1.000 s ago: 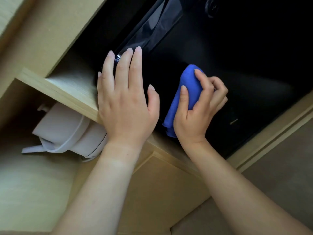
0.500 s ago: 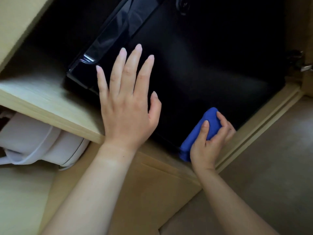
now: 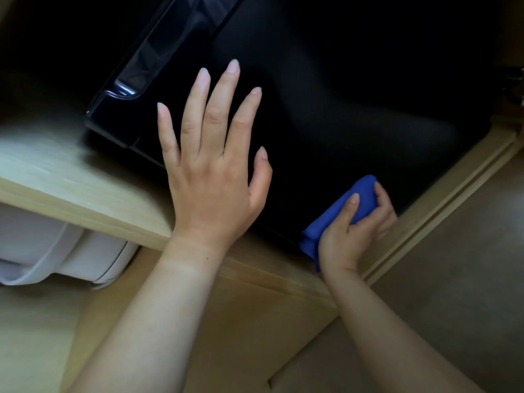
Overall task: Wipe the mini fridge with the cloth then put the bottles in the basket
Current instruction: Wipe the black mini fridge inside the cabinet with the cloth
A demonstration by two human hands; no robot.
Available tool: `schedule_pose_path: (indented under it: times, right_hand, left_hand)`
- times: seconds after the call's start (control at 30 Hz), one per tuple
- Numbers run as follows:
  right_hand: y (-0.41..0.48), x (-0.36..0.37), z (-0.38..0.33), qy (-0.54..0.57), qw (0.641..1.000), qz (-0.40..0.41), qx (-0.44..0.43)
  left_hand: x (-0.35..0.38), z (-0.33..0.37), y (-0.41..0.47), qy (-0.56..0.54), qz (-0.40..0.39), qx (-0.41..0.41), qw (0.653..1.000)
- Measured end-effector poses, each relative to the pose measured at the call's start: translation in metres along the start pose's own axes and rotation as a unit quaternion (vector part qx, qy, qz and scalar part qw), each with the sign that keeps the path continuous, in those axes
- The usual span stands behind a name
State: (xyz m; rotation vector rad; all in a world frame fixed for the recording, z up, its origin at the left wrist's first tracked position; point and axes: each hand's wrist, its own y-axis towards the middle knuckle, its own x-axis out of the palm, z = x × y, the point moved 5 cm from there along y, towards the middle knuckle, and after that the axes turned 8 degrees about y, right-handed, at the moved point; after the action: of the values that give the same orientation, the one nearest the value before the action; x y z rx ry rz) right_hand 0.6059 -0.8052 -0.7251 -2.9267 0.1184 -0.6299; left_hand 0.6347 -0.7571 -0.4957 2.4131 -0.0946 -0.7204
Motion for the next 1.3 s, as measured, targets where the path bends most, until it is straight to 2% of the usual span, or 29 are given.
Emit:
schedule_pose_path:
  times: [0.17,0.3,0.5,0.63,0.87,1.07,1.2,1.3]
  right_hand:
    - [0.011,0.003,-0.004,-0.012,0.999,-0.01,-0.035]
    - [0.047,-0.006,0.011,-0.012,0.999,0.025,0.023]
    - [0.056,-0.032,0.026,0.014,0.997,-0.003,0.072]
    - [0.05,-0.046,0.03,0.002,0.996,-0.027,0.089]
    - [0.043,-0.043,0.045,-0.022,0.996,-0.038,0.084]
    - [0.069,-0.026,0.047,-0.066,0.998,0.005,0.007]
    - [0.1,-0.04,0.065,-0.062,0.998,-0.014,0.019]
    - [0.084,-0.042,0.069,-0.048,0.998,-0.016,0.03]
  left_hand:
    - [-0.001,0.0,0.0,-0.011,0.004,0.005,1.0]
    - [-0.002,0.001,0.001,-0.018,-0.002,0.01,1.0]
    - [-0.003,0.013,-0.002,-0.033,-0.015,-0.006,0.999]
    - [0.011,0.053,-0.017,-0.07,-0.048,0.026,0.996]
    - [0.037,0.069,-0.042,-0.067,-0.063,0.005,0.996]
    - [0.04,0.064,-0.045,-0.073,-0.046,0.008,0.996]
    - [0.042,0.065,-0.046,-0.062,-0.036,0.004,0.997]
    - [0.044,0.066,-0.046,-0.048,-0.027,0.0,0.998]
